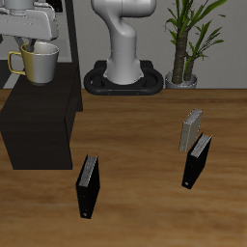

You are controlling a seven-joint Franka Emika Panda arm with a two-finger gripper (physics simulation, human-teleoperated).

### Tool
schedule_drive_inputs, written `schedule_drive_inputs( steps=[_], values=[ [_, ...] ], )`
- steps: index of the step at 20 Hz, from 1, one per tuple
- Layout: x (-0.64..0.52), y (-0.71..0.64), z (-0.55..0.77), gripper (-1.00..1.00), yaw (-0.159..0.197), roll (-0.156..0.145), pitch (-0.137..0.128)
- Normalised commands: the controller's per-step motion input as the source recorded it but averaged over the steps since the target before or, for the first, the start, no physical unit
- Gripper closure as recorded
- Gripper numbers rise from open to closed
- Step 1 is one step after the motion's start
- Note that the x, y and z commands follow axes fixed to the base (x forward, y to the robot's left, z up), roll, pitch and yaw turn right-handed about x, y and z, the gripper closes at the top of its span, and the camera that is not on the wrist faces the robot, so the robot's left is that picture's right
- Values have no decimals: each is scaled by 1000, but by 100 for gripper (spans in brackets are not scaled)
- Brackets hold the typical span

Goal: Place the white-yellow mug on top of the shelf

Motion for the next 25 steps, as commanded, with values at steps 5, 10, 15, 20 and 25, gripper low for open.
schedule_drive_inputs(
  steps=[5,10,15,20,25],
  values=[
    [47,-56,-181,100,6,-29,20],
    [83,-146,-215,100,-2,-53,28],
    [61,-63,-180,-100,-15,-60,72],
    [56,73,-143,-100,26,10,23],
    [-28,127,-17,-100,23,4,-3]
  ],
)
